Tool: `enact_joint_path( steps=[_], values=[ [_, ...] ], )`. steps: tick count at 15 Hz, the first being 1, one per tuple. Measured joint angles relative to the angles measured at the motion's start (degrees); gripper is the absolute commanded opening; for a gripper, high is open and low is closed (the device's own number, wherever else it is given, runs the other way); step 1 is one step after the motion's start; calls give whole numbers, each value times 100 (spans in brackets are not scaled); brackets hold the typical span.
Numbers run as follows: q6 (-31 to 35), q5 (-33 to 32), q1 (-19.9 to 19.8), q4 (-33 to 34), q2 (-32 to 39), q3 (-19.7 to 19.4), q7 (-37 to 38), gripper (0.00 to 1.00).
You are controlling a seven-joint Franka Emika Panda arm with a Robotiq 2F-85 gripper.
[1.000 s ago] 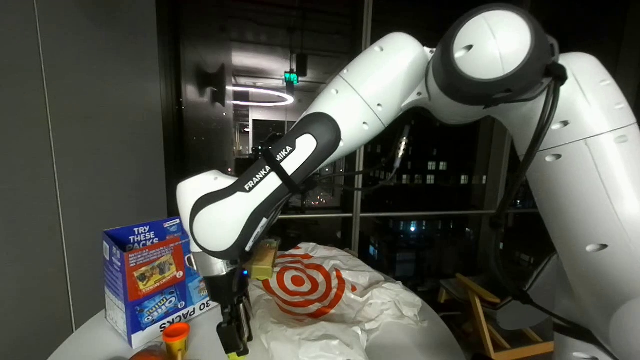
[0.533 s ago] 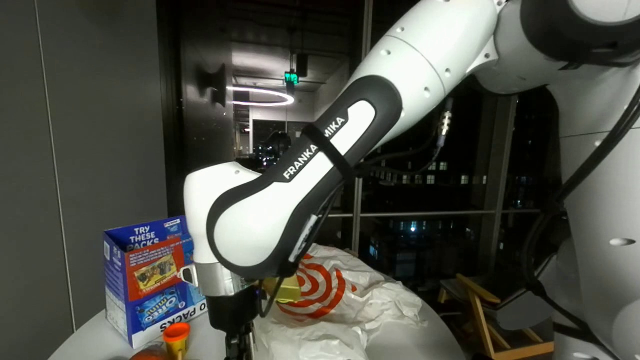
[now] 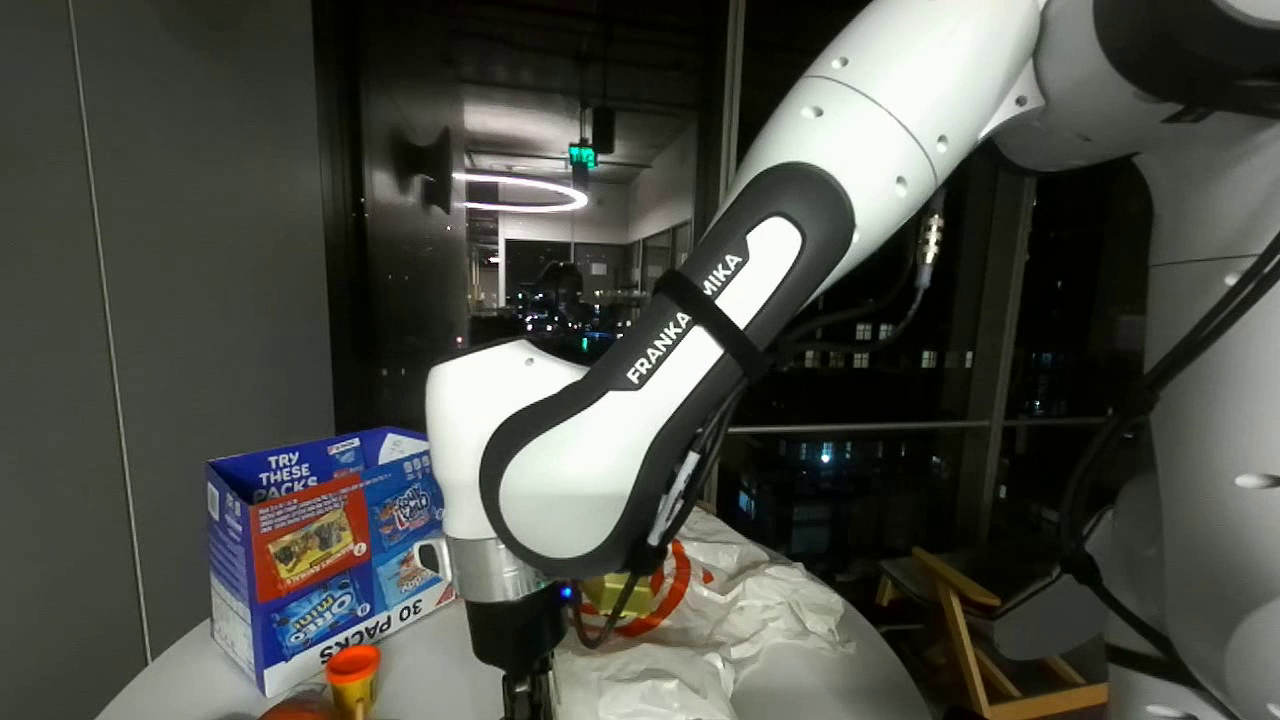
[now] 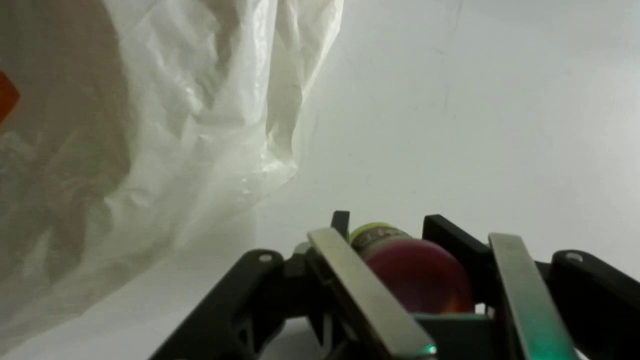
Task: Move one yellow container forward, then put the furthest container on the closest container
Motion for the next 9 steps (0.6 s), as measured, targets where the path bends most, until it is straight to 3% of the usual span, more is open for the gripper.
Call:
enact_joint_path(
  steps=[2, 3, 4, 5, 9],
  values=[
    [191, 97, -5, -41, 9, -36, -83, 22],
    [274, 149, -13, -52, 19, -57, -128, 35],
    [326, 214, -25, -53, 29, -76, -188, 68],
    [377, 275, -35, -53, 35, -93, -235, 69],
    [504, 459, -67, -53, 37, -131, -347, 97]
  ],
)
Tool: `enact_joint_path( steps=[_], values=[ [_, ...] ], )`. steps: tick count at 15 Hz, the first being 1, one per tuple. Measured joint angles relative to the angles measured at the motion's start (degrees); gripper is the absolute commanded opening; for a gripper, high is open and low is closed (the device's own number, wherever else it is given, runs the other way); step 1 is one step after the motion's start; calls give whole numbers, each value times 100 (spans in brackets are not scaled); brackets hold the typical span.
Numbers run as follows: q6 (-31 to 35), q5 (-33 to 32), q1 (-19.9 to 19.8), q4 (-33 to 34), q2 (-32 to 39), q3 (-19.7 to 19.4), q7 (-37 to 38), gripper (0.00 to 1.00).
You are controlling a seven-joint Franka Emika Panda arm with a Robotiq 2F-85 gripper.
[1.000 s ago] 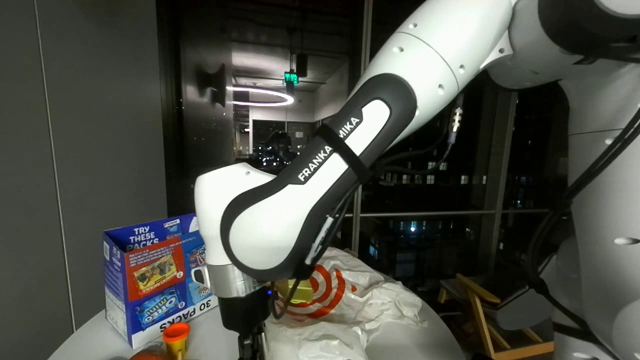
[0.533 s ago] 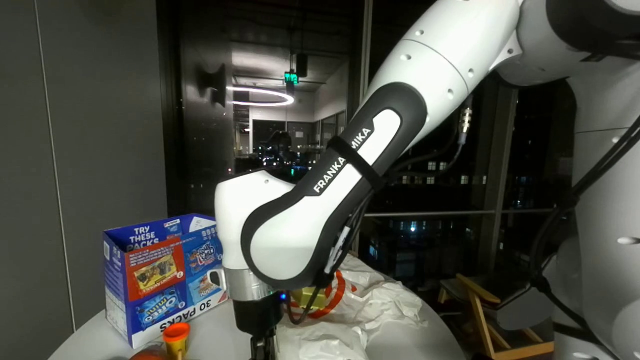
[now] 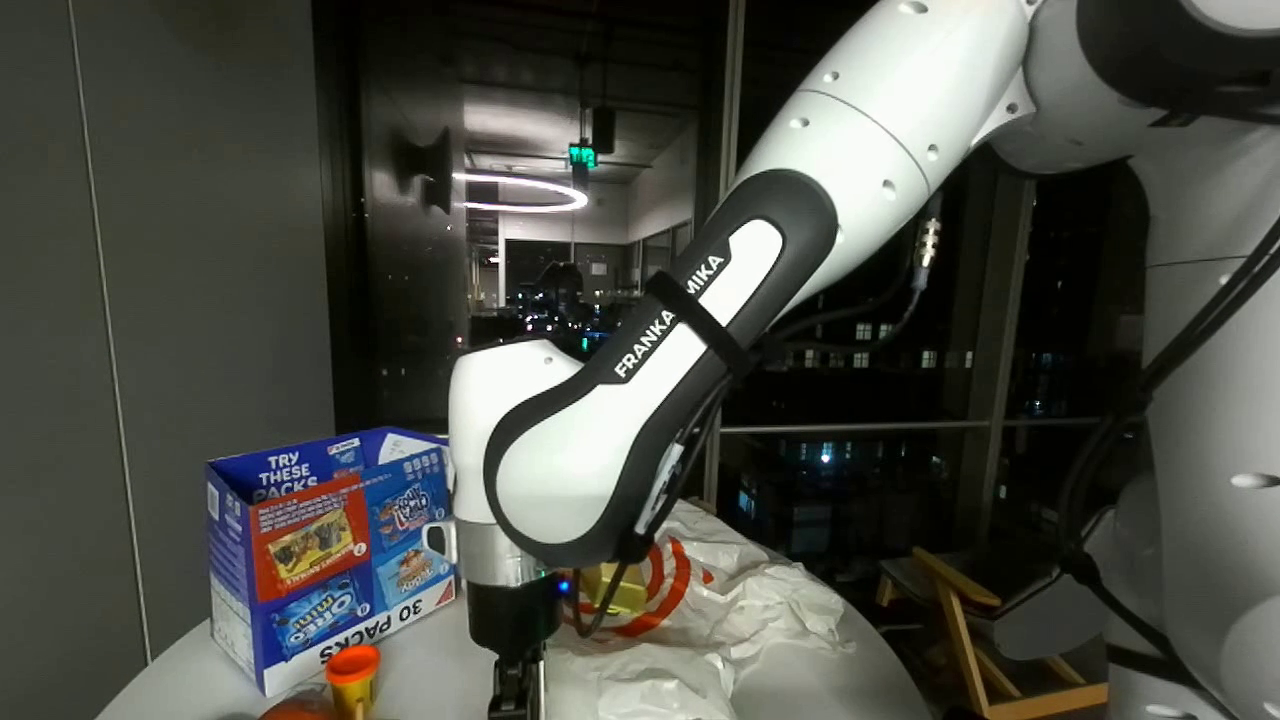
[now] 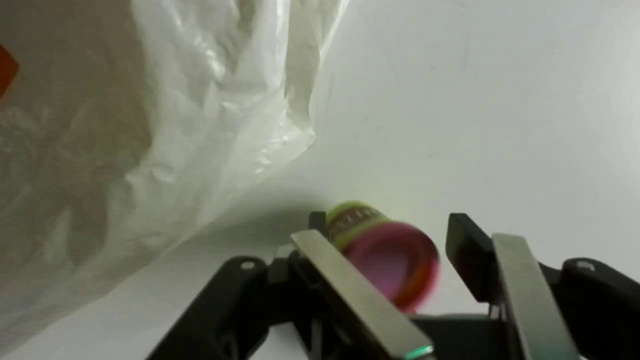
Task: Move one yellow container forward, then put the furthest container on the closest container
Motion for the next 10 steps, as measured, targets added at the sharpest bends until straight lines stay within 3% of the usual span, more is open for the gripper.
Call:
enact_joint_path(
  steps=[7, 10],
  values=[
    [25, 66, -10, 20, -40, -30, -70, 100],
    [103, -640, 48, 127, -270, -24, 140, 100]
  ],
)
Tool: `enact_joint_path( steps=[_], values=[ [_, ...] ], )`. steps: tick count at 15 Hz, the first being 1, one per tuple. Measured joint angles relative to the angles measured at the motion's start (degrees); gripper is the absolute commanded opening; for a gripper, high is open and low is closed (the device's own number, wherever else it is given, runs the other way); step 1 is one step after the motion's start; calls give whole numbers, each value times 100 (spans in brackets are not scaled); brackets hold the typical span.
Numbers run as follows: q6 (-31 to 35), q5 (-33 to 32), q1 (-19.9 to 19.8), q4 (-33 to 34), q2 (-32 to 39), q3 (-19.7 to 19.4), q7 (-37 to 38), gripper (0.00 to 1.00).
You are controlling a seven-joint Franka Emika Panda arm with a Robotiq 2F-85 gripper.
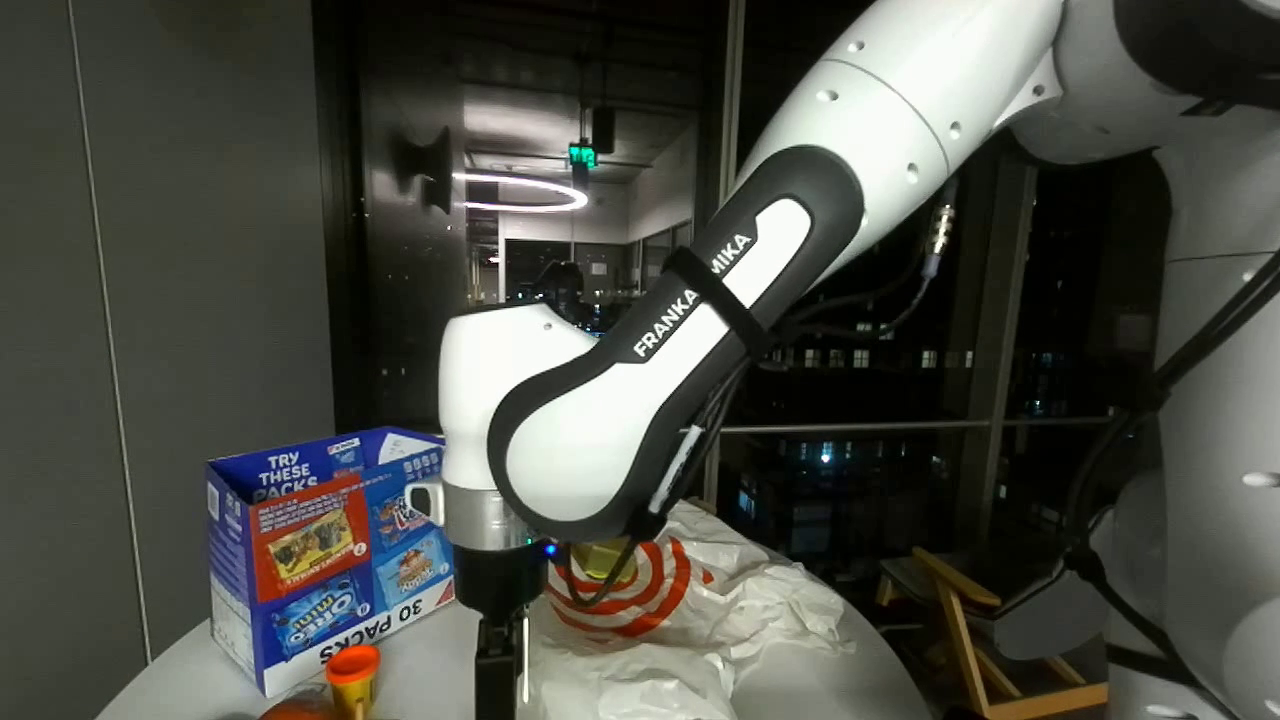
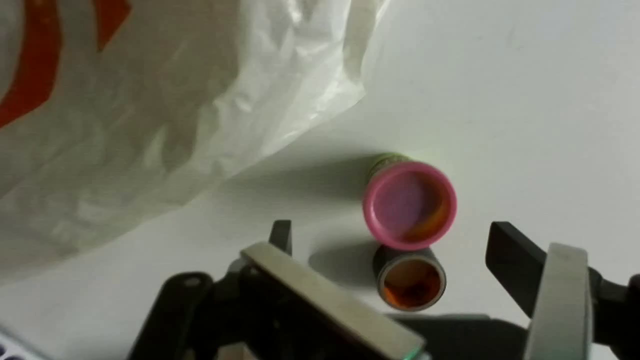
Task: Move one yellow container forward, then put the furthest container on the closest container
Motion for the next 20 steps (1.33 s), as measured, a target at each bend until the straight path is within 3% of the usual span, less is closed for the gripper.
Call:
enact_joint_path(
  steps=[11, 20],
  values=[
    [-28, -102, 19, 24, 79, -42, 40, 100],
    [-19, -307, -143, 1912, 1342, -224, -679, 100]
  ],
)
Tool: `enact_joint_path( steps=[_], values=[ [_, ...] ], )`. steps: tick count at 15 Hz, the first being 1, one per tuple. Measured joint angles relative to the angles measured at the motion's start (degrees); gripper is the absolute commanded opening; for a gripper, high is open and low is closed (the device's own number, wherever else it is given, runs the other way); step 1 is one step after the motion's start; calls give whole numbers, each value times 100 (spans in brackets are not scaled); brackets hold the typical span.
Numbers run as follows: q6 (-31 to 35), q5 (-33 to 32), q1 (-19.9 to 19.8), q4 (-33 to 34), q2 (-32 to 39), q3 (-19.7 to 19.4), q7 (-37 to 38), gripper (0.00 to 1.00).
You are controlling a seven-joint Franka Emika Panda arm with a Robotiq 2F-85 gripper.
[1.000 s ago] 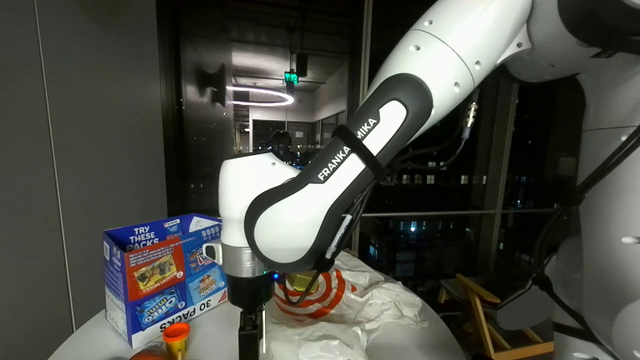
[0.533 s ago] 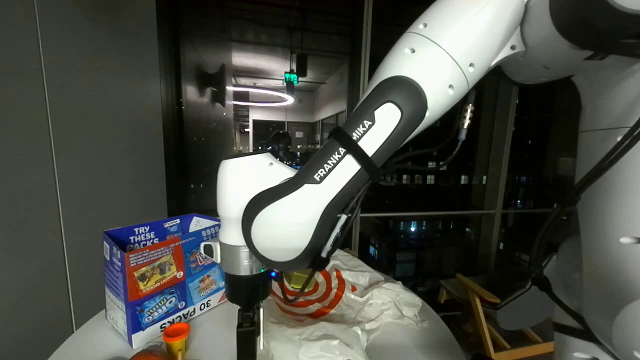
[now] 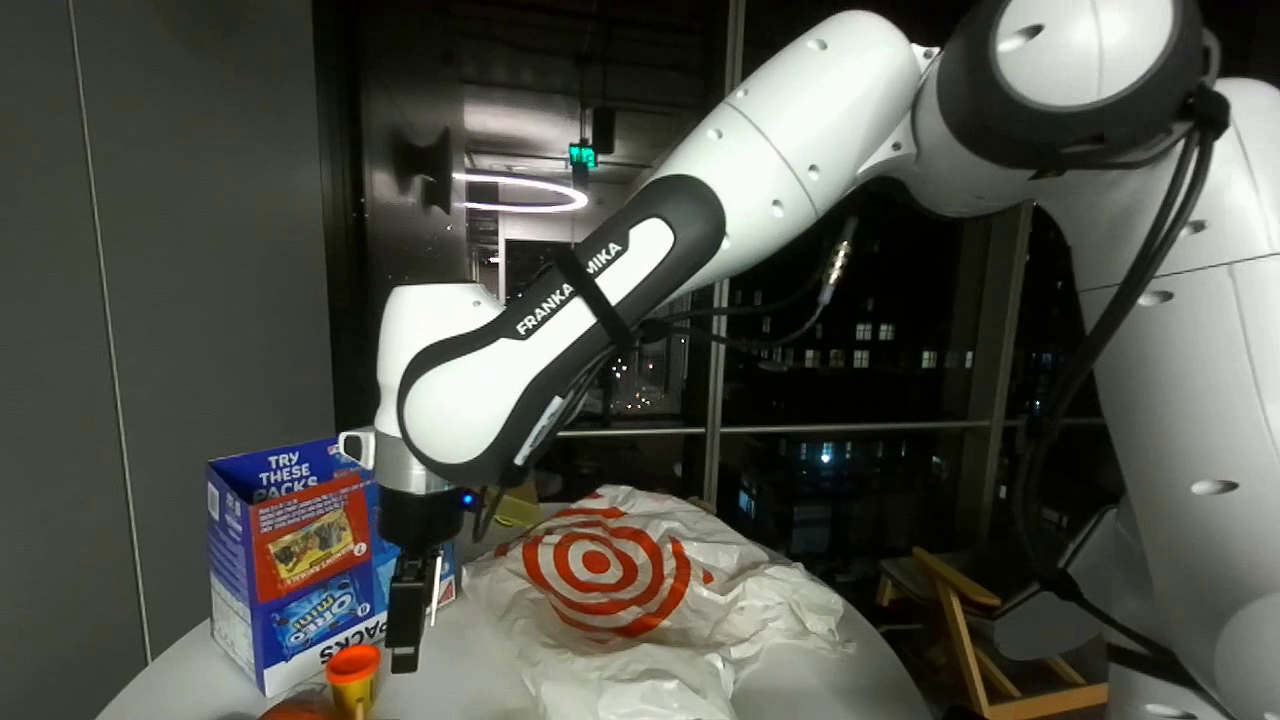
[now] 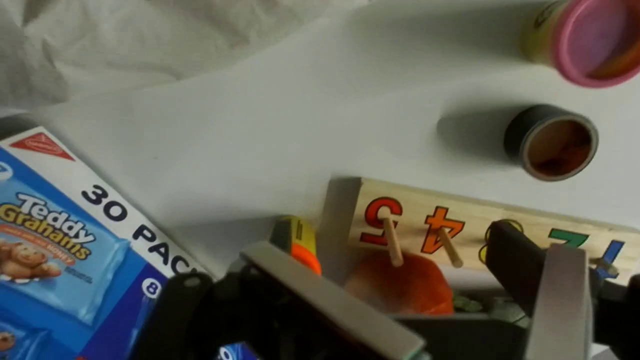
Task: Move one yellow container forward, then put the furthest container on the closest container
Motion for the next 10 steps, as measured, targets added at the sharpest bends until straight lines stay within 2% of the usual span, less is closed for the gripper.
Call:
enact_joint_path(
  steps=[2, 5, 10],
  values=[
    [13, 48, -2, 484, 452, -9, 187, 100],
    [171, 17, 109, 1063, 1010, -135, 980, 100],
    [360, -508, 636, 1666, 1513, -675, 2323, 100]
  ],
)
